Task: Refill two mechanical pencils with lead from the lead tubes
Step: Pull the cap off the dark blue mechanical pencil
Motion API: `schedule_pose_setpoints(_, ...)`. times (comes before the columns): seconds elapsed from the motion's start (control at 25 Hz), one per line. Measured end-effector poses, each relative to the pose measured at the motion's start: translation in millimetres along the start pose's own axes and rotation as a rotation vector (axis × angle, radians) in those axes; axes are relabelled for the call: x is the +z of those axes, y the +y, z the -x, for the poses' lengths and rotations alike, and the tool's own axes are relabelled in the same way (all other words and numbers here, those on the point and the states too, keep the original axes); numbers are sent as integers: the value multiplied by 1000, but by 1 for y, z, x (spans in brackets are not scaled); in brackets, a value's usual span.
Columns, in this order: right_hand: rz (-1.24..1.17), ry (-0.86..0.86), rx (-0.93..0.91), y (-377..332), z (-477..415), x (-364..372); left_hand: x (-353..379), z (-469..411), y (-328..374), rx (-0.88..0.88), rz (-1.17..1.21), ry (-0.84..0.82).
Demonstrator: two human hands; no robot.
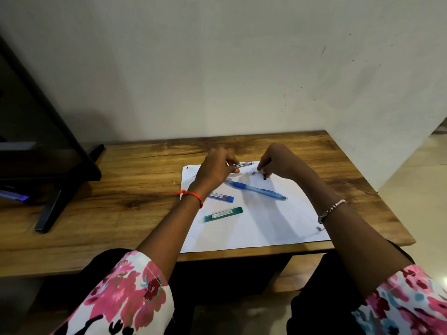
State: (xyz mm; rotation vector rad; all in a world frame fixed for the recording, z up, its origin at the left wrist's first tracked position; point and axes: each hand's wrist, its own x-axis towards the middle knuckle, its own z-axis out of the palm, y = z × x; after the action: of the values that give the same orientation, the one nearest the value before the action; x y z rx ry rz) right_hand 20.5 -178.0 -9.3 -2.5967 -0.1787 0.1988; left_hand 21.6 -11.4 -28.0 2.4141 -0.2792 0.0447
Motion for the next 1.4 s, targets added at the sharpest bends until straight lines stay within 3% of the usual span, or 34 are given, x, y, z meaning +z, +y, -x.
schedule_pose_setpoints(0.92, -42, 1, 31, -3, 1, -1, -2, 2, -12, -26, 38, -123)
schedule_pose_setpoints(1.4, -99, 108, -25, 0, 5, -2, -34, 17, -7, -3, 124, 56)
